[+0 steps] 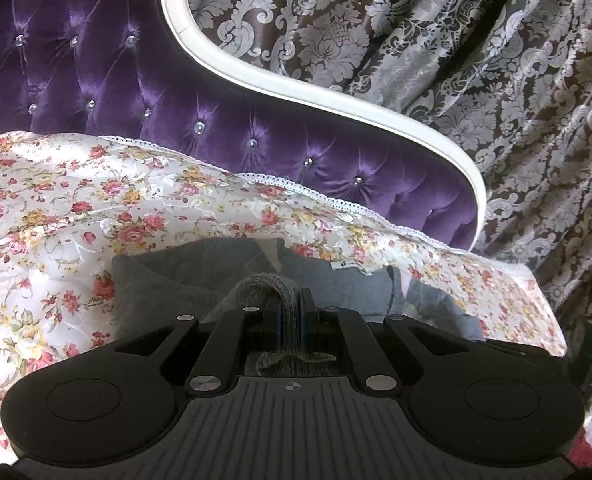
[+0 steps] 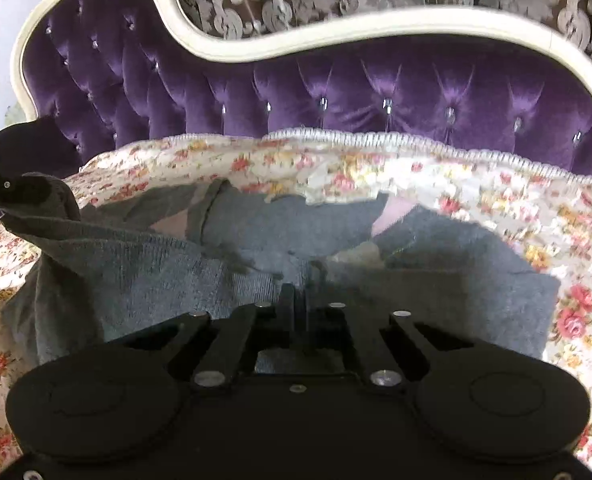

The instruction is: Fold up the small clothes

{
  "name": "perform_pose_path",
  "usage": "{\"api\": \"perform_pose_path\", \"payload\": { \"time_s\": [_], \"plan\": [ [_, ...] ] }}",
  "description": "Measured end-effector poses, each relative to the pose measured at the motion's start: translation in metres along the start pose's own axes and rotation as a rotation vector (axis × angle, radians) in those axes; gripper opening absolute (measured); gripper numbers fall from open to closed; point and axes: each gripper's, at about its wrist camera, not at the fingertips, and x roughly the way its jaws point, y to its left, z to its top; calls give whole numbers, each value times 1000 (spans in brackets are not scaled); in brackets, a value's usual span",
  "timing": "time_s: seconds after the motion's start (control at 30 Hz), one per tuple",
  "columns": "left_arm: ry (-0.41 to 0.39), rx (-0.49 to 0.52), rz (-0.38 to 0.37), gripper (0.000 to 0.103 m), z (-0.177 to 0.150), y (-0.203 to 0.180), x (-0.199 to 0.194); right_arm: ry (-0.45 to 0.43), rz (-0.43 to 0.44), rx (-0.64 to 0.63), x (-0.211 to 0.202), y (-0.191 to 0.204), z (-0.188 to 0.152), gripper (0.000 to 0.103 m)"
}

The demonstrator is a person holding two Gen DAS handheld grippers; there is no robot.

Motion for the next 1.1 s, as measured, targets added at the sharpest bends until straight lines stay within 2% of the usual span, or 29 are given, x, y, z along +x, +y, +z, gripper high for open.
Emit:
{"api": "perform_pose_path", "payload": {
  "time_s": [0.2, 0.33, 0.5, 0.6, 0.63, 0.67, 0.7, 0.8, 0.97, 1.1],
  "plan": [
    [-30, -13, -7, 7, 15, -1, -9, -145, -60, -8, -41, 5, 11, 9],
    [-28, -17, 14, 7, 34, -2, 13, -189, -135, 25, -43, -14, 37, 9],
    [53, -36, 34, 8, 50, 5, 69, -140, -190, 92, -6, -43, 53, 9],
    [79, -13, 85, 11, 49, 8, 98, -85, -223, 113, 21, -57, 52, 9],
    [89, -8, 101, 16, 48, 11, 103, -67, -235, 120, 30, -61, 49, 9],
    [97, -8, 125, 27, 47, 14, 108, -53, -243, 124, 36, -63, 46, 9],
    [93, -16, 145, 32, 47, 18, 109, -39, -247, 130, 41, -66, 42, 9],
    [72, -24, 151, 32, 44, 26, 102, -17, -248, 143, 48, -70, 32, 9],
    [79, 100, 174, 36, 33, 21, 86, -8, -250, 184, 48, -76, 30, 17],
    [115, 189, 173, 36, 21, 16, 80, -28, -303, 232, 36, -83, 36, 20]
  ]
}}
